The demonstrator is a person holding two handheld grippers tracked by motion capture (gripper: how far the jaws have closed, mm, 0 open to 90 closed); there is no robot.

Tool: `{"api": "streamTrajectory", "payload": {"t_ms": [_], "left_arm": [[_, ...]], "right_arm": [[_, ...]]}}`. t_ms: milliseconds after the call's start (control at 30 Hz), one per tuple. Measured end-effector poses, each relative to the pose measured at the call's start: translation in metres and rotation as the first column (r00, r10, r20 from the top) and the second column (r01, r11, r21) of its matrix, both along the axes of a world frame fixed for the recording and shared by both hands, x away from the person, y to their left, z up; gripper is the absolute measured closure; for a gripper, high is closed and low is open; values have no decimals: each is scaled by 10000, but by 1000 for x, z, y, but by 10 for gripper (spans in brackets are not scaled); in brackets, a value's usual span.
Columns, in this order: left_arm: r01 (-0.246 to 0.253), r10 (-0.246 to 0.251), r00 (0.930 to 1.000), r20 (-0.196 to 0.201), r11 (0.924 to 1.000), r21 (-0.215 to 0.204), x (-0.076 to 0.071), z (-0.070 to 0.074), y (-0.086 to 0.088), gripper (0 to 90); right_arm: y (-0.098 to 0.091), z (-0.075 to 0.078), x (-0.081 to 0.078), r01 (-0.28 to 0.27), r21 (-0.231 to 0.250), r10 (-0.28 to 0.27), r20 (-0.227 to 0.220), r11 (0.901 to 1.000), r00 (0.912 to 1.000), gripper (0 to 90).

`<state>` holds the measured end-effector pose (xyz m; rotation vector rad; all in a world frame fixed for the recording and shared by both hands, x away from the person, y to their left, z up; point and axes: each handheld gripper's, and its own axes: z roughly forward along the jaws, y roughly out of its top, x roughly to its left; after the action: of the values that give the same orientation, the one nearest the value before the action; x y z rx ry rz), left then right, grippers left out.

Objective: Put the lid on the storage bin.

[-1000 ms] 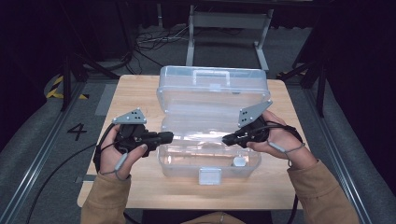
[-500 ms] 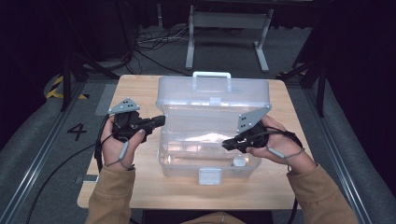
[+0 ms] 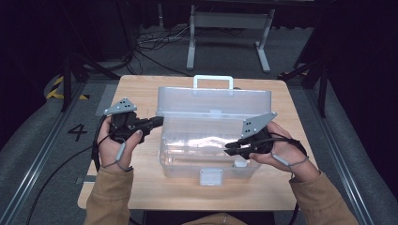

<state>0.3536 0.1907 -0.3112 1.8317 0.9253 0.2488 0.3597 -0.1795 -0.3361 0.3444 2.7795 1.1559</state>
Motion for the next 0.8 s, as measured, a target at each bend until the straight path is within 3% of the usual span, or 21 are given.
{"api": "streamTrajectory", "payload": {"t_ms": [100, 333, 633, 800], "left_arm": [[10, -10, 10000, -10, 10000, 32, 0, 0, 1, 898], [157, -155, 9998, -99, 9997, 190, -1, 0, 0, 897], [476, -462, 9986, -248, 9972, 579, 1, -2, -4, 896], [557, -539, 9981, -288, 9962, 666, 0, -2, -5, 895]], "right_arm": [[-2, 0, -1, 61, 83, -61, -23, 9999, 10000, 785], [-15, 6, -4, 358, 935, -368, 90, 9950, 9993, 781], [-35, 9, -10, 902, 1744, -943, 153, 9805, 9954, 813], [-48, 9, -11, 1307, 2163, -1349, 48, 9676, 9908, 853]]}}
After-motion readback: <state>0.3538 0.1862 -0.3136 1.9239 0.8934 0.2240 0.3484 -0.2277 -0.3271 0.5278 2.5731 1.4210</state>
